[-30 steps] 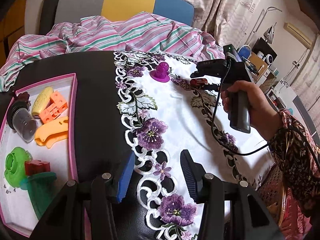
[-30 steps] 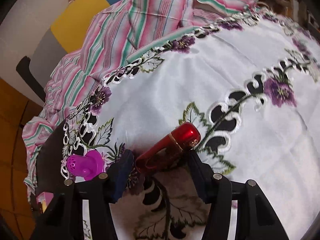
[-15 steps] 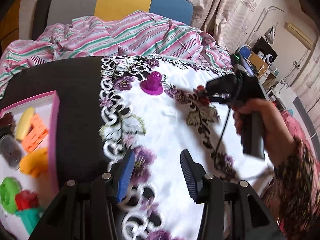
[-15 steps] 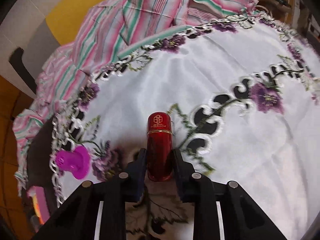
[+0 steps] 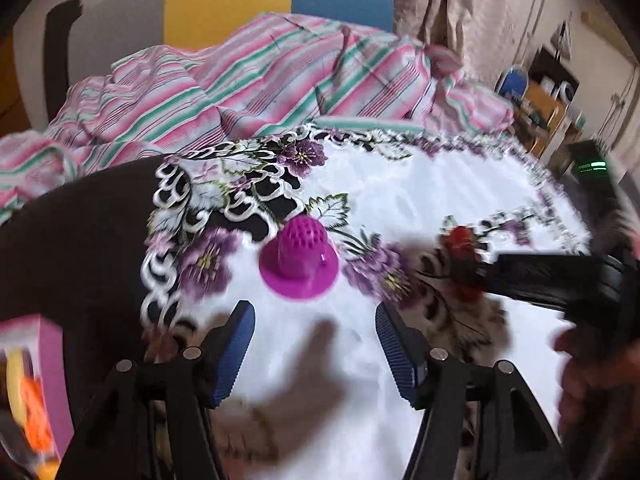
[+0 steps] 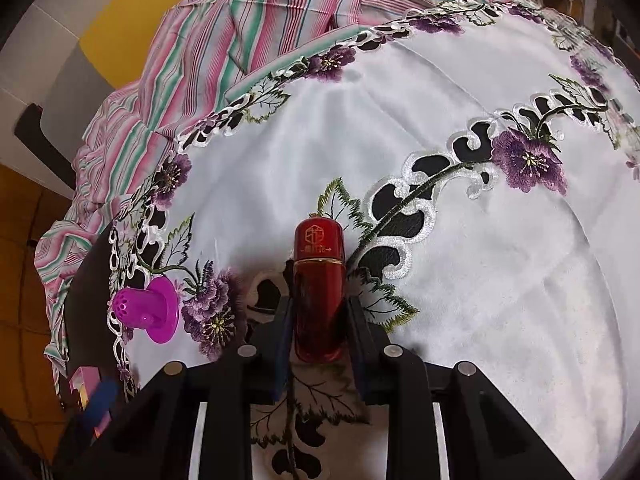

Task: Organize rigid objects
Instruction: 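Grasp the magenta suction-cup ball with the left tool while the right tool holds the lipstick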

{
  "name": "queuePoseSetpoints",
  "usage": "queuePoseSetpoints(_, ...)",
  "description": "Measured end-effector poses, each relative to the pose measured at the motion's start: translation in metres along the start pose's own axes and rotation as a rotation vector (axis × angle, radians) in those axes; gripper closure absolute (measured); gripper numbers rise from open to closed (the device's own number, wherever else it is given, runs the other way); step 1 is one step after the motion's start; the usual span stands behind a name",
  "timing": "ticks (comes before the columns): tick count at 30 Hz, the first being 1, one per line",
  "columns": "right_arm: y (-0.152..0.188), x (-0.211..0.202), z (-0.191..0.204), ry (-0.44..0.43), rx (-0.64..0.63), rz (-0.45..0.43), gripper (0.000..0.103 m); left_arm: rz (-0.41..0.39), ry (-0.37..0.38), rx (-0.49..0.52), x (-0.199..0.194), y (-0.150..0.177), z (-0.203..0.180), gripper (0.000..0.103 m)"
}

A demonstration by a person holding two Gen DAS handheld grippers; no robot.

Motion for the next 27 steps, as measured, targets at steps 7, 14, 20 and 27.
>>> queuePoseSetpoints(7, 0.003, 0.000, 0.005, 0.036, -0.058, -0.029, 0.077, 0.007, -0.025, -0.001, 0.036, -0.015, 0.013, 0.040)
queuePoseSetpoints(14, 0.001, 0.001, 0.003, 0.032, -0.049, -0.027, 0.077, -0.045, -0.007, -0.023, 0.036, -0.017, 0.017, 0.068)
queuePoseSetpoints(20, 0.001, 0.000, 0.002, 0.029, -0.048, -0.033, 0.077, -0.079, 0.005, -0.070, 0.019, -0.002, 0.017, 0.069)
queuePoseSetpoints(27, 0.005, 0.001, 0.007, 0.072, -0.104, -0.058, 0.077, -0.084, 0.027, -0.087, -0.005, 0.026, 0.005, 0.071)
Point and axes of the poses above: each gripper's, at about its wrist camera, not at the fingertips, and x roughly the way its jaws point, z to its left, y to its underside, the point moved 7 cm from there along x, roughly the way its jaws point, and after that the axes turned 15 degrees about x, right-handed, at the moved point
